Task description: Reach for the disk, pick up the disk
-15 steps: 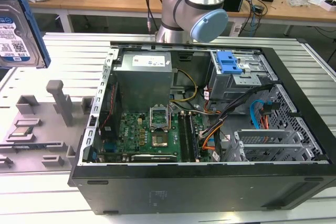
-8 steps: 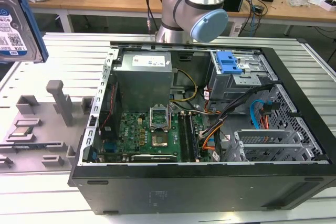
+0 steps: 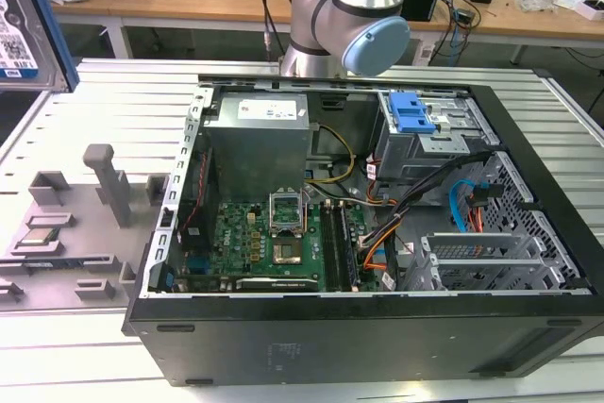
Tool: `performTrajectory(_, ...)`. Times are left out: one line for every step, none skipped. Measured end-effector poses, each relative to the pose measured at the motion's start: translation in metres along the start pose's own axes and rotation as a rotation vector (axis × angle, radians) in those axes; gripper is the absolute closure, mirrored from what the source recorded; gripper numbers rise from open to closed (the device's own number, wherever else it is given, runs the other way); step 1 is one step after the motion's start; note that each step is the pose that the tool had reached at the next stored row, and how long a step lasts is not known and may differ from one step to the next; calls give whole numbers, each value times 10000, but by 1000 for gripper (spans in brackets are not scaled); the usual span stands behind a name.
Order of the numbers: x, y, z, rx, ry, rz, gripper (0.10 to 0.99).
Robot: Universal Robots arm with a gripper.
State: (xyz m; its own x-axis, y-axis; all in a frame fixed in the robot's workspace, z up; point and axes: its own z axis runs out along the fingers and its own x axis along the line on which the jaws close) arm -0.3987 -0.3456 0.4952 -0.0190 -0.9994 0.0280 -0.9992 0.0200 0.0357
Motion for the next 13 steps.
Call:
performTrajectory(1,1,-30,-1,0,0,725)
performTrajectory(1,1,-30,1,-1,0,725)
performTrajectory(1,1,-31,0,-1,0,725)
performTrajectory(1,1,-31,0,0,0,725)
performTrajectory(1,1,-31,0,0,0,725)
performTrajectory(0,0,-31,0,0,0,725)
performTrajectory(0,-3,-32,-1,0,1,725)
performTrajectory(0,-17,-33,-1,0,-1,725)
performTrajectory(0,-30,-32,0,-1,0,725)
performTrajectory(0,-52,-33,0,-1,0,725)
performTrajectory(-1,-73,-34,0,-1,0,725)
performTrajectory(-2,-119,-36,0,0,1,725)
performTrajectory(-2,-145,-37,0,0,0,725)
